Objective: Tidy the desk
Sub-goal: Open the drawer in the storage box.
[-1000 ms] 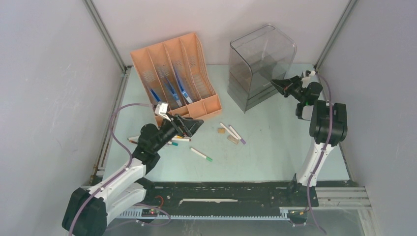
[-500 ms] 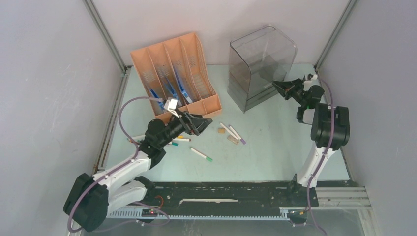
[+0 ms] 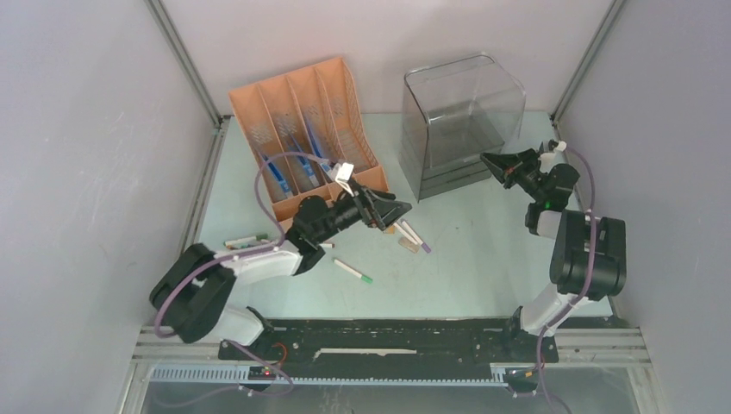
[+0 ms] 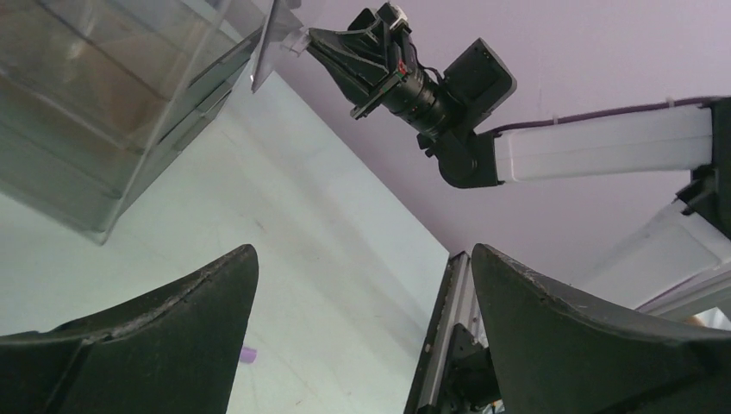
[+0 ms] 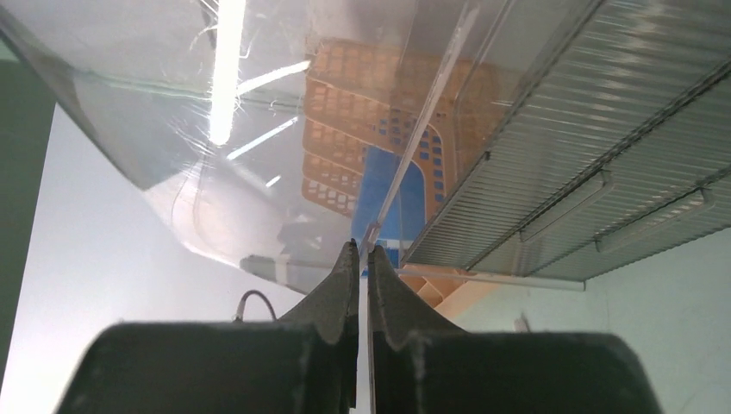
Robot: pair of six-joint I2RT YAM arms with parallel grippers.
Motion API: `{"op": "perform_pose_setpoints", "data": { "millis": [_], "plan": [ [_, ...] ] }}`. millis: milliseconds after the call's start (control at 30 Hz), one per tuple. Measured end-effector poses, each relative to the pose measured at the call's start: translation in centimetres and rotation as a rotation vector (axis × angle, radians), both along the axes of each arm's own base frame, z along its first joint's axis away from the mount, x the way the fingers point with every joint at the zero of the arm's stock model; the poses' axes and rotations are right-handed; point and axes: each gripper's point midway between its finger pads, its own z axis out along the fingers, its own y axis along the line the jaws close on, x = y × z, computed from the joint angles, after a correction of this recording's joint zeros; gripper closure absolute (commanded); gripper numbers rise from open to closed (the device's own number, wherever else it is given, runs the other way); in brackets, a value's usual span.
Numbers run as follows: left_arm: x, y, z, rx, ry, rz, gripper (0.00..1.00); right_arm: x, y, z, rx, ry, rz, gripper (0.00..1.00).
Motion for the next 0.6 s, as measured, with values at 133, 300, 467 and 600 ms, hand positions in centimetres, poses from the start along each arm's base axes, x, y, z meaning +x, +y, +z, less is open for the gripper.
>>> {"op": "perform_pose_setpoints", "data": {
  "millis": [133, 300, 467, 600],
  "plan": [
    [0.9, -2.3, 0.4, -0.051, 0.009, -0.031, 0.0, -1.2, 0.1, 1.1, -0.009, -0.019, 0.002, 1.0],
    [2.3, -4.7, 0.8, -0.112, 0.032, -0.056, 0.0, -1.9, 0.1, 2.4, -0.016, -0.042, -0.005, 1.0],
    [3.9, -6.1, 1.1, -0.149, 0.049, -0.051, 0.0, -2.6, 0.2, 2.9, -0.028, -0.049, -0.013, 1.0],
    [5.3, -7.1, 1.1, -0.168, 0.064, -0.038, 0.0, -3.1, 0.4, 3.5, -0.04, -0.061, -0.015, 1.0]
  ]
}}
